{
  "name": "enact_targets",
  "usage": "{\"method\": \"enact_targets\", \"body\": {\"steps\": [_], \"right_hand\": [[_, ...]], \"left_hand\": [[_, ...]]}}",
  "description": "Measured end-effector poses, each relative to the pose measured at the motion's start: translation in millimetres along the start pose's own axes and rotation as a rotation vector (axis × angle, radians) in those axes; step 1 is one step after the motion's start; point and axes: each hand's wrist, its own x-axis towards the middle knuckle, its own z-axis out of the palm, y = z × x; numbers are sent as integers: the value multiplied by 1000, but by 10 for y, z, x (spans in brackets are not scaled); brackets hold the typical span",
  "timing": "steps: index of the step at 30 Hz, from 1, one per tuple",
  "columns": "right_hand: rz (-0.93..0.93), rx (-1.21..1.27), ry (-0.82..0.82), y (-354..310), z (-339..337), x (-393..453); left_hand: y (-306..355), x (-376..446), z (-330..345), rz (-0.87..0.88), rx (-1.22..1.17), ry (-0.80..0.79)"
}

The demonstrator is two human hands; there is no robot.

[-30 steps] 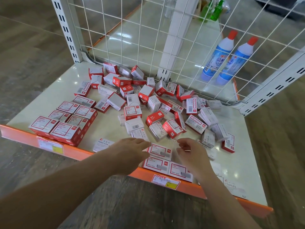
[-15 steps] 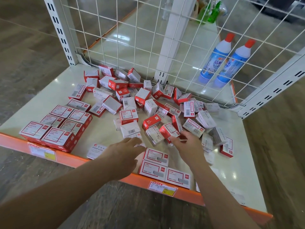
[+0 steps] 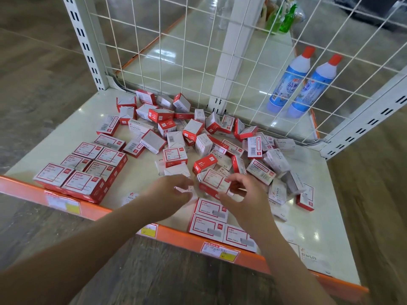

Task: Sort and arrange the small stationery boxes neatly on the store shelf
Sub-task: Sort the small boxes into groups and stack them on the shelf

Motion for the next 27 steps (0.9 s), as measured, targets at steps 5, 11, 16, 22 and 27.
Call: {"method": "enact_targets", "body": {"steps": [5,11,16,22,27], "right_hand": [[-166,-86,-16,-179,31,-64],[-209,-128,-52,-190,16,-75],[-217,-160,-82,-173,12,-97],[-192,-219,-102,-177,37,-105],[-206,-260,-100,-185,96,-78]], "left_hand": [[92,-37,-90,-72,-341,-89],[106,-62,-126,-144,-454,-36],[102,-67,-111,-173,-478,-52],[48,-72,-111,-181,-500,-53],[7,-60,-140,-175,-499,-39]]}}
